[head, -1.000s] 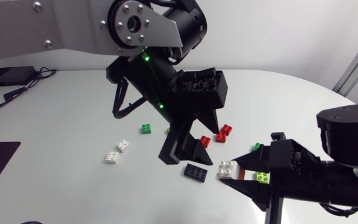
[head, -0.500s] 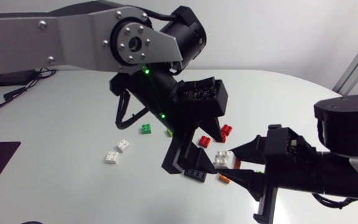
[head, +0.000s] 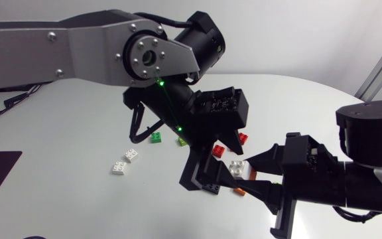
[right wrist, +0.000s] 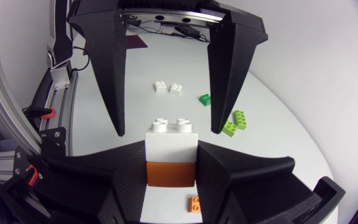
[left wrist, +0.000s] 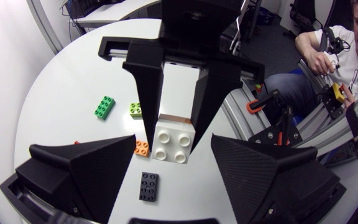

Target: Separate the duplo bricks

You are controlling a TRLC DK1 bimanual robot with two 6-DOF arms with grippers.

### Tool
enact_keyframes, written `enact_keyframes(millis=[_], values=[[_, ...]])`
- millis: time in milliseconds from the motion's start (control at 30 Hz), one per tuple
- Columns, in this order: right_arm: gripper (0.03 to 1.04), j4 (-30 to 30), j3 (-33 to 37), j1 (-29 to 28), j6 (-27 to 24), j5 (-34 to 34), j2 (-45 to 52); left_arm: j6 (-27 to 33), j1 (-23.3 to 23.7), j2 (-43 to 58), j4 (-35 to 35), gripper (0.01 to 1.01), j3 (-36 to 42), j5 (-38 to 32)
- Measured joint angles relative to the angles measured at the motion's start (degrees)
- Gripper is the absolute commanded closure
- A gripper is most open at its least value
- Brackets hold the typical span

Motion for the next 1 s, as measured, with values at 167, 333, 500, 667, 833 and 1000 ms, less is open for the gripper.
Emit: enact_keyframes(millis=[167, 333, 500, 667, 833, 1000], values=[[0.77, -0.04, 0.00, -0.02, 0.39, 0.00, -0.68, -0.22, -0.11, 0.00, 0.96, 0.310, -0.66, 0.63], [0.77, -0.07, 0.00, 0.00, 0.42, -0.02, -0.96, -0.24, -0.26, 0.00, 1.20, 0.352, -0.74, 0.87], [0.77, -0.11, 0.00, 0.33, 0.44, -0.02, -0.96, -0.24, -0.26, -0.15, 1.20, 0.397, -0.85, 0.85], [0.77, -0.22, 0.00, 0.37, 0.61, -0.02, -1.01, -0.22, -0.26, -0.76, 1.20, 0.400, -1.49, 0.87], [0.77, -0.31, 0.00, 0.35, 0.61, -0.02, -1.18, -0.24, -0.26, -1.09, 1.25, 0.439, -1.81, 0.87], [0.77, -0.37, 0.00, 0.39, 0.81, -0.02, -1.90, -0.24, -0.26, -1.11, 1.36, 0.441, -1.81, 0.87]])
